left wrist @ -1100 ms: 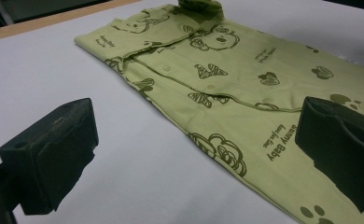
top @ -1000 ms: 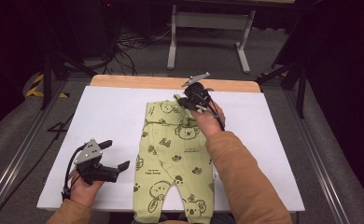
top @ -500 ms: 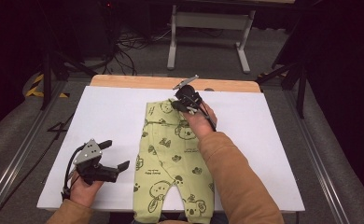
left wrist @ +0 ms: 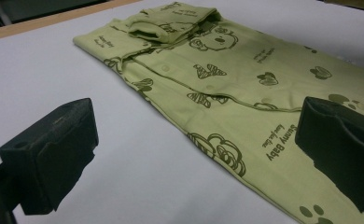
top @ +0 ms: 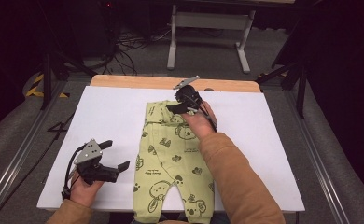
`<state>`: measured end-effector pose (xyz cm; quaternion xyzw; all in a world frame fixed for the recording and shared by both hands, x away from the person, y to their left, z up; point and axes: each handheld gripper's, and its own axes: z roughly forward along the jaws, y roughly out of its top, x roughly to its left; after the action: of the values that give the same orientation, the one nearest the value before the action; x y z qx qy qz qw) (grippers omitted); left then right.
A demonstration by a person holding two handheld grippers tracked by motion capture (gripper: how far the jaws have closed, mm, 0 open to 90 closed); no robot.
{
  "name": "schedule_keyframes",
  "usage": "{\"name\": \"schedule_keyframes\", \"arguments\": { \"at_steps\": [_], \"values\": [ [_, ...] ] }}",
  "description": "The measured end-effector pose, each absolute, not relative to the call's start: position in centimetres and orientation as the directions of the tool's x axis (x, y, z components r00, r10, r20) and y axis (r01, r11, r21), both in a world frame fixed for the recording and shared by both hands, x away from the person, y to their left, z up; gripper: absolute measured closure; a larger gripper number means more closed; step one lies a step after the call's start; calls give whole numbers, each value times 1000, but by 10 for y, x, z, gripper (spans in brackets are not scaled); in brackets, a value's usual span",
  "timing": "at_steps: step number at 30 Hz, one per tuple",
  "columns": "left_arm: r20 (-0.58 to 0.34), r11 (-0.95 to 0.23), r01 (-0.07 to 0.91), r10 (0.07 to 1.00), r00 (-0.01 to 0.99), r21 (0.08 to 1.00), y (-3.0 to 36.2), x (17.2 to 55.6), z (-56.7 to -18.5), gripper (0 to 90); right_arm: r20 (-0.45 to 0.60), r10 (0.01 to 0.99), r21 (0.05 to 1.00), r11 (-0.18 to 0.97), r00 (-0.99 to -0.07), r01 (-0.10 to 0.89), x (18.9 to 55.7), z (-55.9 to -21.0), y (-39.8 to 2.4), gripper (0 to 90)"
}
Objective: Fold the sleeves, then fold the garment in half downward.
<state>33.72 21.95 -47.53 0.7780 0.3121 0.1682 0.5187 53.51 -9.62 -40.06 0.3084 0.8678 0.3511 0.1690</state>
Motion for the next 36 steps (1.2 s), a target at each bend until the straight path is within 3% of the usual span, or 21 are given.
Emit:
{"name": "schedule_keyframes", "arguments": {
  "at_steps": [1,9,15,26,36],
  "values": [
    [-67,-268,316,658,750,910,219,338,-476,1,-73,654,732,548,-753,405,532,-395,-105,321],
    [-148,-237,373,634,759,897,217,357,-466,1,-107,672,772,520,-733,365,521,-383,-146,136],
    [-162,-225,368,614,772,902,218,366,-454,6,-102,681,801,489,-725,346,514,-376,-172,45],
    [-85,-321,331,592,801,887,204,383,-435,13,-114,652,839,468,-749,280,503,-369,-202,3],
    [0,-365,272,598,801,890,192,403,-408,2,-47,645,797,485,-763,361,500,-372,-222,12]
  ]
}}
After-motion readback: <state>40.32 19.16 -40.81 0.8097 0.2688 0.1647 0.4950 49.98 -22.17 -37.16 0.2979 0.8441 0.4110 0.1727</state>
